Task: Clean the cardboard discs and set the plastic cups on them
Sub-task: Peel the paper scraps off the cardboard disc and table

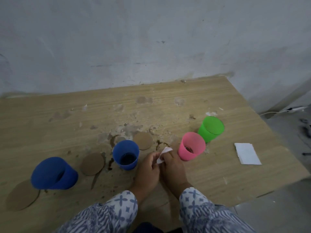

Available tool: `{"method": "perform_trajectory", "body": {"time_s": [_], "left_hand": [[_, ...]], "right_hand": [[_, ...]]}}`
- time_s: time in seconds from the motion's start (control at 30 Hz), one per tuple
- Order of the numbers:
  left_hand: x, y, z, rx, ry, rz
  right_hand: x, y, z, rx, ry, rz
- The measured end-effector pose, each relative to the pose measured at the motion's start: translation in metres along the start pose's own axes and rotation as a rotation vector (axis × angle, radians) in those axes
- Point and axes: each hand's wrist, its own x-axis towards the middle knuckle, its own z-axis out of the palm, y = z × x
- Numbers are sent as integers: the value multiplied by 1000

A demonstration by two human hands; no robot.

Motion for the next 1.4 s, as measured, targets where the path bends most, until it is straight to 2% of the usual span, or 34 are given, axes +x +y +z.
{"method": "perform_trajectory", "body": {"time_s": [0.23, 0.4, 0.5, 0.6, 0.7, 0.77, 0.97, 1.07, 1.13, 1.27, 1.4], "left_hand": [[-9, -29, -7, 370, -119, 113], [-7, -40, -9, 652, -180, 140], [-5, -42, -7, 747, -154, 164], [-1, -44, -5, 795, -128, 175], [6, -46, -4, 924, -36, 275], [8, -48, -3, 942, -47, 275], [9, -51, -6, 993, -133, 228], [8, -55, -6, 981, -183, 206], [8, -55, -6, 999, -148, 232], [9, -56, -7, 924, -115, 265], [10, -60, -6, 891, -113, 243]], "right_hand": [[6, 3, 7, -187, -88, 67], [5, 5, 7, -308, -130, -36], [9, 8, 10, -290, -160, 54], [15, 5, 9, -308, -145, 68], [22, 2, 10, -281, -96, 88], [30, 4, 16, -373, -154, 80], [29, 8, 22, -421, -283, 52], [19, 9, 20, -372, -243, 65], [23, 6, 17, -329, -159, 79], [53, -6, 20, -167, -69, 253], [54, -4, 23, -320, -197, 88]]}}
